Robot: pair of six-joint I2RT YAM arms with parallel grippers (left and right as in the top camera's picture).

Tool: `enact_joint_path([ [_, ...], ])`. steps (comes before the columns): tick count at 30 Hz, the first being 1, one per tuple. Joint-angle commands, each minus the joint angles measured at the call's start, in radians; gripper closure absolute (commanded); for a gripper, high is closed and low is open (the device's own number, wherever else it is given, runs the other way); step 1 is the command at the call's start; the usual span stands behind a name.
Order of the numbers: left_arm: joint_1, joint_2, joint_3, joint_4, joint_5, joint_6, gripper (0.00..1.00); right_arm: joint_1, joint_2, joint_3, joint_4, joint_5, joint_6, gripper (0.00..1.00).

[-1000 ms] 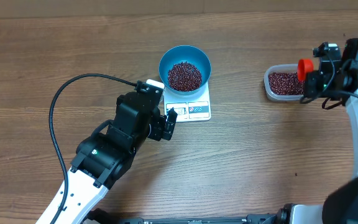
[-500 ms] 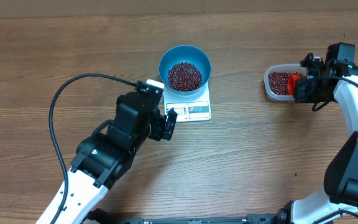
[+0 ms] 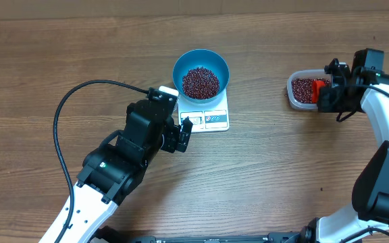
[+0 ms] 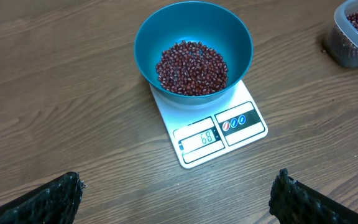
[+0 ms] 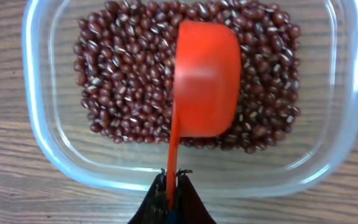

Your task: Scoop item into bowl and weigh 150g on scale

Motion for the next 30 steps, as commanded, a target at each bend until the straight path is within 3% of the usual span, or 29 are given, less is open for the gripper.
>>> enact_joint_path([
  [1,-0.006,0.005,-0.002,0.0,-0.013,-0.003,0.01,0.003,0.018,-0.06,0.016,-0.035,0.005,0.96],
  [30,-0.006,0.005,-0.002,0.001,-0.013,-0.003,0.01,0.06,0.018,-0.072,-0.023,-0.272,0.005,0.96],
])
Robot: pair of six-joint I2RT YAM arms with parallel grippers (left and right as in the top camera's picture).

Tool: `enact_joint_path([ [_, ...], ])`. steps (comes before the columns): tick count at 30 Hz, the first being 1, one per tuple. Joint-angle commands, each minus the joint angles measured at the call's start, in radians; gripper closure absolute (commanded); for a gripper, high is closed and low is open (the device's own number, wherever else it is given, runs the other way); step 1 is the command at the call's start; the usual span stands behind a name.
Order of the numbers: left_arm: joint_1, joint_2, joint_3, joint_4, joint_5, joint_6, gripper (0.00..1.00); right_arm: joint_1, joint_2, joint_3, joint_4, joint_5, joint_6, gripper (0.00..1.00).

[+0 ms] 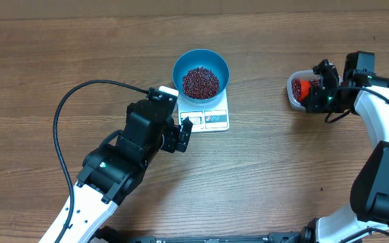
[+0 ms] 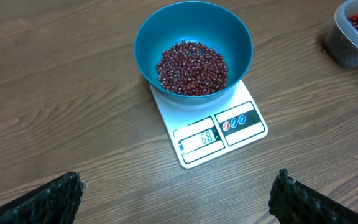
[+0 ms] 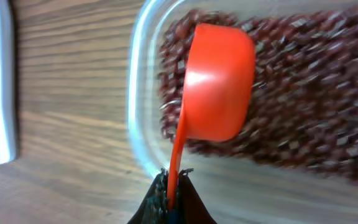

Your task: Scoop item into bowl and weigh 150g on scale

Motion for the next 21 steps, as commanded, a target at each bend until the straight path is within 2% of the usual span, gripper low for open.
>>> enact_joint_path([
  [1,-0.006,0.005,-0.002,0.001,-0.013,-0.003,0.01,0.021,0.023,-0.036,-0.032,-0.083,0.002,0.96],
  [21,-0.006,0.005,-0.002,0.001,-0.013,-0.003,0.01,0.02,0.023,-0.036,-0.039,-0.094,0.01,0.96],
])
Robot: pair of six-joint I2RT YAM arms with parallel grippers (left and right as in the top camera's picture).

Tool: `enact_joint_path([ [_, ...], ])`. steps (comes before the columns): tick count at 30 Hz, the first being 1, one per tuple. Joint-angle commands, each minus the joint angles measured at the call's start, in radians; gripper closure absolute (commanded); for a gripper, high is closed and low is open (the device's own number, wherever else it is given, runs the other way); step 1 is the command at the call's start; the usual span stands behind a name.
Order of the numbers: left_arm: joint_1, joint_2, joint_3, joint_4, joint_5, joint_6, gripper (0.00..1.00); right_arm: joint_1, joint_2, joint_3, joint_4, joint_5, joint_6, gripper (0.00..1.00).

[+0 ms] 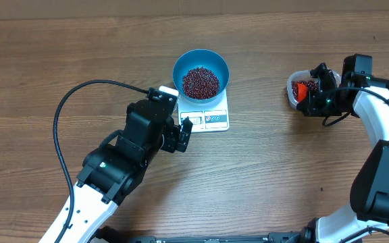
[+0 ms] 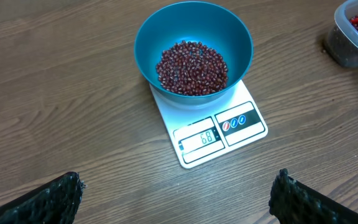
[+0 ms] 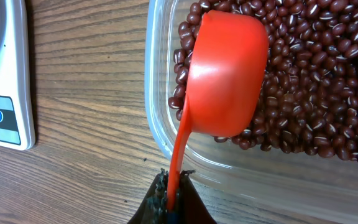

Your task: Scoop item into bowl and weigh 150g on scale

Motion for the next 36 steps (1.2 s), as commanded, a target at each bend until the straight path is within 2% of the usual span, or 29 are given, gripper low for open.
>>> enact_joint_path([
  [1,-0.006,0.005,-0.002,0.001,-0.013,-0.003,0.01,0.018,0.019,-0.025,-0.009,-0.063,0.001,0.96],
  [13,-0.006,0.005,-0.002,0.001,-0.013,-0.003,0.0,-0.04,0.019,-0.025,0.016,-0.116,0.001,0.96],
  [27,-0.006,0.005,-0.002,0.001,-0.013,-0.003,0.01,-0.132,0.019,-0.025,0.029,-0.283,0.001,0.96],
  [36,-0.006,0.005,-0.002,0.001,-0.013,-0.002,0.0,-0.133,0.019,-0.025,0.021,-0.285,0.005,0.97],
])
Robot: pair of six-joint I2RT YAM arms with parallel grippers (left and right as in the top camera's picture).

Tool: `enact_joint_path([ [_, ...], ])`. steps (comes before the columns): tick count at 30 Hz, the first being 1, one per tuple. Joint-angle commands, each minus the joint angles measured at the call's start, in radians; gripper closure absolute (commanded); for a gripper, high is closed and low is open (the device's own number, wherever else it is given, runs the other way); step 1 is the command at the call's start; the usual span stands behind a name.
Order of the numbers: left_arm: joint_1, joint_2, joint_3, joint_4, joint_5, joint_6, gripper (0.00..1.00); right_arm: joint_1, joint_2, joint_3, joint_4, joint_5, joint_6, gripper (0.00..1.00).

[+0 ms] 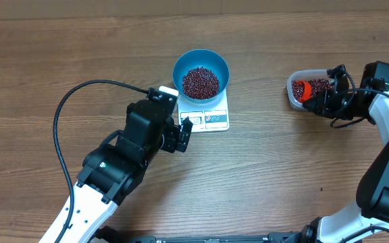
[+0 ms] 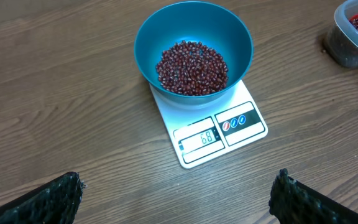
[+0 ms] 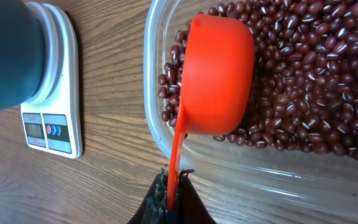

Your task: Scoop item into bowl and weigh 150g on scale

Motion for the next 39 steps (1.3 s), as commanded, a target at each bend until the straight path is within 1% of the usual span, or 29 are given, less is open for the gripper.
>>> enact_joint_path([
  [1,-0.006,0.005,-0.002,0.001,-0.013,-0.003,0.01,-0.002,0.003,-0.008,0.001,-0.047,0.001,0.96],
  [13,-0.006,0.005,-0.002,0.001,-0.013,-0.003,0.01,-0.027,0.003,-0.008,0.004,-0.048,0.001,0.96],
  [23,-0.006,0.005,-0.002,0.001,-0.013,-0.002,0.0,-0.089,0.003,-0.008,0.008,-0.116,0.001,0.96],
  [33,-0.006,0.005,-0.002,0.001,-0.013,-0.003,0.01,-0.174,0.003,-0.008,0.007,-0.249,0.0,0.96],
  [39,-0.006,0.005,-0.002,0.001,-0.013,-0.002,0.01,-0.201,0.003,-0.008,-0.009,-0.336,-0.004,0.96],
])
